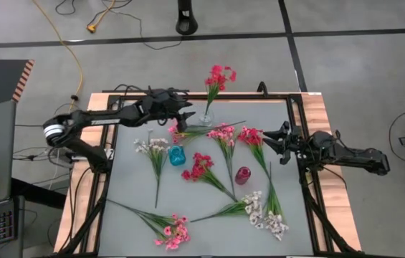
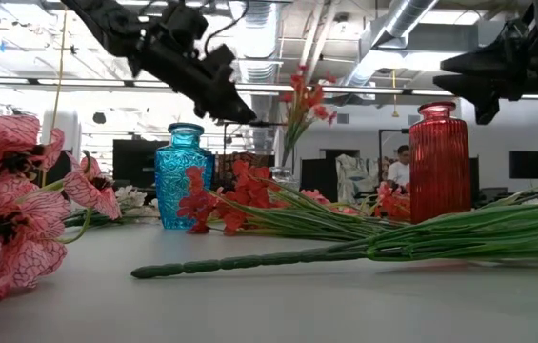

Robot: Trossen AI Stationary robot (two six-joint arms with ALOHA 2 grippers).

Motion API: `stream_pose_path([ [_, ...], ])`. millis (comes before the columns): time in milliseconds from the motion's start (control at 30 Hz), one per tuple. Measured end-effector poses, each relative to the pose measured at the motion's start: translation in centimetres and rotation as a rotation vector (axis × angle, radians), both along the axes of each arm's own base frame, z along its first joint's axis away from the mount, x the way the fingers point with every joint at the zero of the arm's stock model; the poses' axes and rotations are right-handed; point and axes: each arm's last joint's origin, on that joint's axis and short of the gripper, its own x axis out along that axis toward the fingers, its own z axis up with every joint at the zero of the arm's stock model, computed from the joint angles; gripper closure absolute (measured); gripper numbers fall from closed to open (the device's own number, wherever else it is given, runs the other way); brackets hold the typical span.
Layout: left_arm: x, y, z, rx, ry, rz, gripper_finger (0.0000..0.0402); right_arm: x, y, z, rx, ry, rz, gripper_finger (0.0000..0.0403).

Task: Sort flowers into vase by color
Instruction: Put the right red flower into the transparent vase

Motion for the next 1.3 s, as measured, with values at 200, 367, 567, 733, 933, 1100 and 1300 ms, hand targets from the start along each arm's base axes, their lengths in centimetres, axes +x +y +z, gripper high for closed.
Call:
stream_pose_path([
  [200, -1.6, -1.1, 1.9, -0.005, 0.006, -0.006, 0.0228, 0.4, 0.0, 0.9, 0.006, 0.050, 0.000, 0.0232],
  [367, -2.2, -1.4, 2.8, 0.003, -0.015, -0.007, 0.0228, 1.2, -0.1, 2.6, 0.022, 0.180, 0.002, 0.0232],
  [567, -2.2, -1.7, 2.8, 0.000, -0.011, -0.014, 0.0228, 2.4, -0.3, 4.6, 0.090, 0.464, -0.002, 0.0232],
  [733, -2.1, -2.0, 2.6, -0.006, 0.011, -0.029, 0.0228, 3.4, -0.4, 5.6, 0.198, 0.699, -0.025, 0.0232],
  [933, -2.0, -2.2, 2.6, -0.002, 0.011, -0.038, 0.0228, 4.8, -0.6, 5.6, 0.258, 0.894, -0.048, 0.0232],
  [1100, -2.0, -2.2, 2.6, -0.002, 0.010, -0.038, 0.0228, 6.2, -0.8, 5.3, 0.309, 0.938, -0.074, 0.0228],
  [1300, -2.0, -2.2, 2.6, -0.003, 0.010, -0.037, 0.0228, 7.2, -1.5, 4.5, 0.436, 1.036, -0.136, 0.0176],
])
